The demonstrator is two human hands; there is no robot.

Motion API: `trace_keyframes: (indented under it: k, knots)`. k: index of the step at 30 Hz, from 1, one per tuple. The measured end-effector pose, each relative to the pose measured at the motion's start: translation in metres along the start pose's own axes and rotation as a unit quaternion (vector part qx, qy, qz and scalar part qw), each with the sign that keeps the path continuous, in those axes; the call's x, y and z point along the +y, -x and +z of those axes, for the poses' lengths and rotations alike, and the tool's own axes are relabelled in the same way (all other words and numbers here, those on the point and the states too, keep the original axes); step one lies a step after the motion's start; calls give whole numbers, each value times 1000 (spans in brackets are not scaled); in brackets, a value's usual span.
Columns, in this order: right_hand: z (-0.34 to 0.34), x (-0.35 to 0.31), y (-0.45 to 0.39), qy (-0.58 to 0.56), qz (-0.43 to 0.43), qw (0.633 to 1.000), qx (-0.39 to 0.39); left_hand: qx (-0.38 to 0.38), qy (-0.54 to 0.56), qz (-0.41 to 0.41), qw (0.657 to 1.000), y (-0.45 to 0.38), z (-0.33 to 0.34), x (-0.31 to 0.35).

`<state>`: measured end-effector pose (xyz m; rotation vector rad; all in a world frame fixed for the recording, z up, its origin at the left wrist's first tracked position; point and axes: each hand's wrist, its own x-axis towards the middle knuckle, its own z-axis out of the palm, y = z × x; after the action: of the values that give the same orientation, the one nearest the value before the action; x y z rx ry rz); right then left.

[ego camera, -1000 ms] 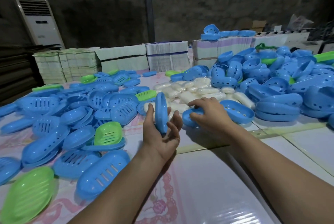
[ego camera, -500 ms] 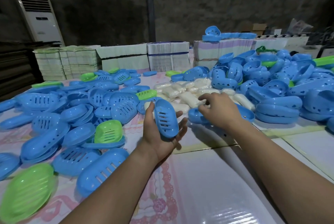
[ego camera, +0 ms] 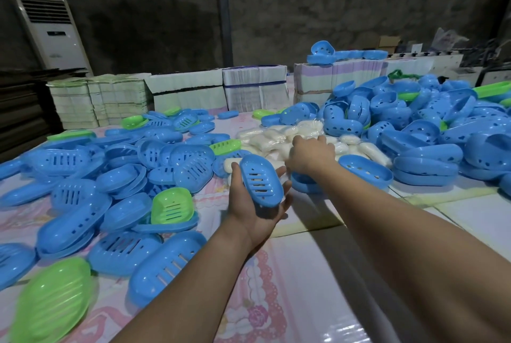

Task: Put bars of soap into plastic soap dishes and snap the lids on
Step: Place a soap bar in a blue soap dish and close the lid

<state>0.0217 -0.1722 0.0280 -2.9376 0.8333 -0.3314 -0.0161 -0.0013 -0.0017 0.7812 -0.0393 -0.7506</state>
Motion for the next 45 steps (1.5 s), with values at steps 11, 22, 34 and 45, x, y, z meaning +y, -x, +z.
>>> trace_keyframes:
  k: [11,22,34,45]
  knots:
    - [-11,15,4,-67,-30,997,-17,-2,-52,18,998,-5,-2,-1]
    - [-19,-14,86,-567,-58,822,5,17,-3,106,994,-8,5,-8]
    - [-8,-18,102,-402,-132,906,-7,32,-28,69,997,-11,3,-8]
    - [-24,-11,91,-302,-199,931,-38,40,7,67,997,-11,0,-5]
